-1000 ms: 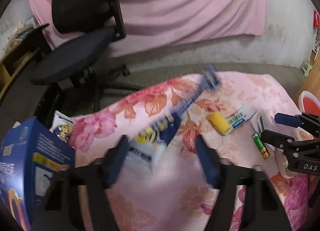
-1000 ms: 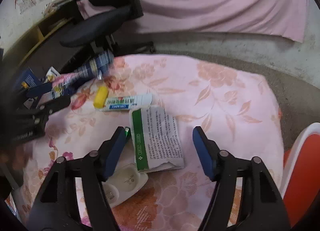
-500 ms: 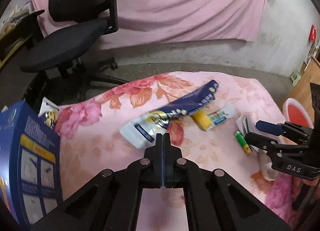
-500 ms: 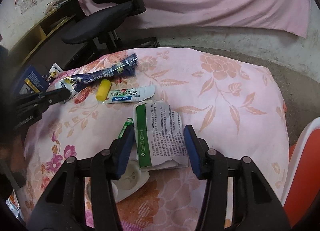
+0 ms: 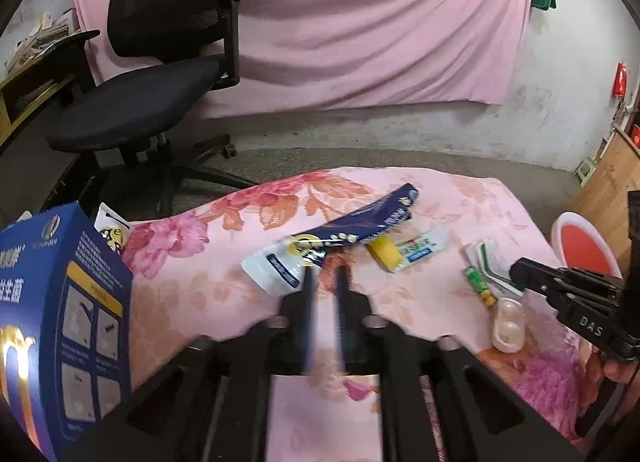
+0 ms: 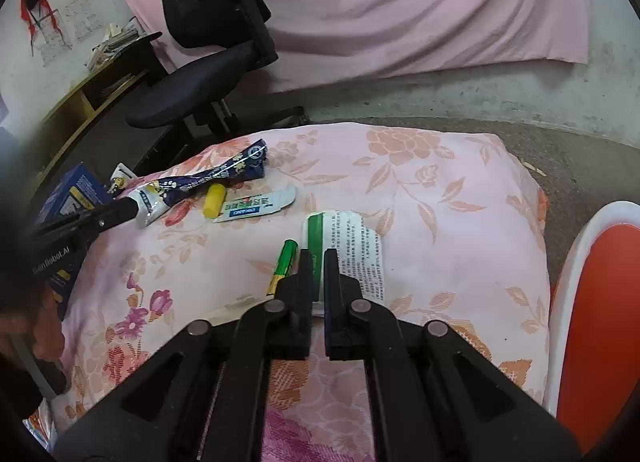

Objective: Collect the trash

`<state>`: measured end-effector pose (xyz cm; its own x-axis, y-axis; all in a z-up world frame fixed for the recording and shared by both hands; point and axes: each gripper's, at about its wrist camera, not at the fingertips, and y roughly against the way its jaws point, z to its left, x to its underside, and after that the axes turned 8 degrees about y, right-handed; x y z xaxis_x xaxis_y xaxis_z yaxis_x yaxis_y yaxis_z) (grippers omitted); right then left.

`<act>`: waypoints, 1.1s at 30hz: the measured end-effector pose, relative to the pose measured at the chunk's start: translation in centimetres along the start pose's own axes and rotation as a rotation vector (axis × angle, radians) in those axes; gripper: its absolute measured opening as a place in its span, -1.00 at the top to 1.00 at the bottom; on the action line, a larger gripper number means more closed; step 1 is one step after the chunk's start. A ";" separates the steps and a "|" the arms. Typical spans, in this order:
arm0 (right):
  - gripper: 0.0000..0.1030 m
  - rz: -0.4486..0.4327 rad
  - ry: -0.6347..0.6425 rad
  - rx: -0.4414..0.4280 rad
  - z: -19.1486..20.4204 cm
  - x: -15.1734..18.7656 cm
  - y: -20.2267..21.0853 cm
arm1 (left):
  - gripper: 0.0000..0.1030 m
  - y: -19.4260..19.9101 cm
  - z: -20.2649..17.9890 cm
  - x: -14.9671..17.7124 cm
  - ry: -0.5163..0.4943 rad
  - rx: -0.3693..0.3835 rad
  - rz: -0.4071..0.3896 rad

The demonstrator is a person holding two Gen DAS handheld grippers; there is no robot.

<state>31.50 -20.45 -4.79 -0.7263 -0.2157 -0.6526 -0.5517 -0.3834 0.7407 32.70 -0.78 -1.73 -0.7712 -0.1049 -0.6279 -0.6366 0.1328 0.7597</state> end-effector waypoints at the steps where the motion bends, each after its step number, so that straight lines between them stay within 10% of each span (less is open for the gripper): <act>1: 0.35 0.004 -0.002 0.006 0.0 -0.1 -0.2 | 0.07 -0.2 0.1 -0.1 -0.007 -0.012 -0.002; 5: -0.29 0.027 -0.020 0.011 -0.2 -0.2 -0.9 | -0.05 -1.4 -0.4 -0.7 -0.074 -0.040 0.002; 18: -0.43 0.121 0.020 0.041 0.0 -1.1 -3.9 | -0.04 -6.8 -1.2 -1.1 -0.227 -0.102 0.102; 25: -0.34 0.108 -0.011 0.019 -0.7 -0.8 -3.3 | 0.73 -6.8 -2.6 -0.2 -0.303 -0.091 0.094; 33: -0.26 0.094 -0.018 0.010 -0.5 -0.3 -2.6 | 0.88 -5.0 -2.9 0.6 -0.266 -0.050 0.066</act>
<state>33.38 -19.87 -6.54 -0.7820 -0.2343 -0.5776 -0.4849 -0.3537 0.7999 35.43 -4.41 -5.45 -0.7873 0.1657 -0.5939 -0.5892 0.0816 0.8039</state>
